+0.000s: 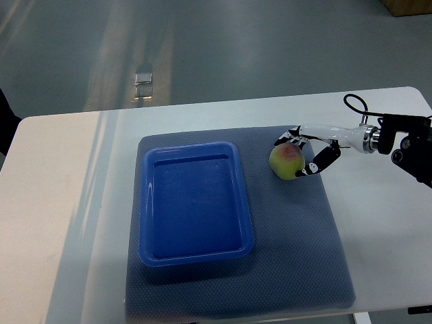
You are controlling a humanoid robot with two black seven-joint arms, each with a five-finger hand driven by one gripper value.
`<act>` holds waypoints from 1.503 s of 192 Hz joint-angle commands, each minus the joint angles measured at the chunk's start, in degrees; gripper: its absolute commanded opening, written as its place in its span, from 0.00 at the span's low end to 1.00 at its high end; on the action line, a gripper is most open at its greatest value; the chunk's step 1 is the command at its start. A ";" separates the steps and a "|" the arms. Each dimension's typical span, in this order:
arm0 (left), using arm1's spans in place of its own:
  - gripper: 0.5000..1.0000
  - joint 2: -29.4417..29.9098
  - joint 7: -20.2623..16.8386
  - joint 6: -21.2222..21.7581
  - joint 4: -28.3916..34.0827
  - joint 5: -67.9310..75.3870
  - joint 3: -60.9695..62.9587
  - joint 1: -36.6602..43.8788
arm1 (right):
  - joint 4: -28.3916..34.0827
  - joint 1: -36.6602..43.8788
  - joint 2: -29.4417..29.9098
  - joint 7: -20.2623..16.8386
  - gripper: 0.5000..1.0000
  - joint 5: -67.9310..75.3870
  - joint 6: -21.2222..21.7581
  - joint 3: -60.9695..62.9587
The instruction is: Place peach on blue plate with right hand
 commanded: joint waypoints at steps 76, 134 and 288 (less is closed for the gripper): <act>1.00 0.00 0.05 0.01 0.00 0.00 -0.15 -0.05 | -1.21 9.54 13.59 -0.17 0.35 0.53 0.11 -0.36; 1.00 0.00 0.05 0.01 0.00 0.00 -0.42 0.13 | -5.42 7.78 22.82 -0.44 0.52 -0.44 -0.15 -5.19; 1.00 0.00 0.05 0.10 0.00 0.00 -0.24 0.22 | -8.67 6.29 15.35 -5.18 0.86 22.32 -0.24 6.32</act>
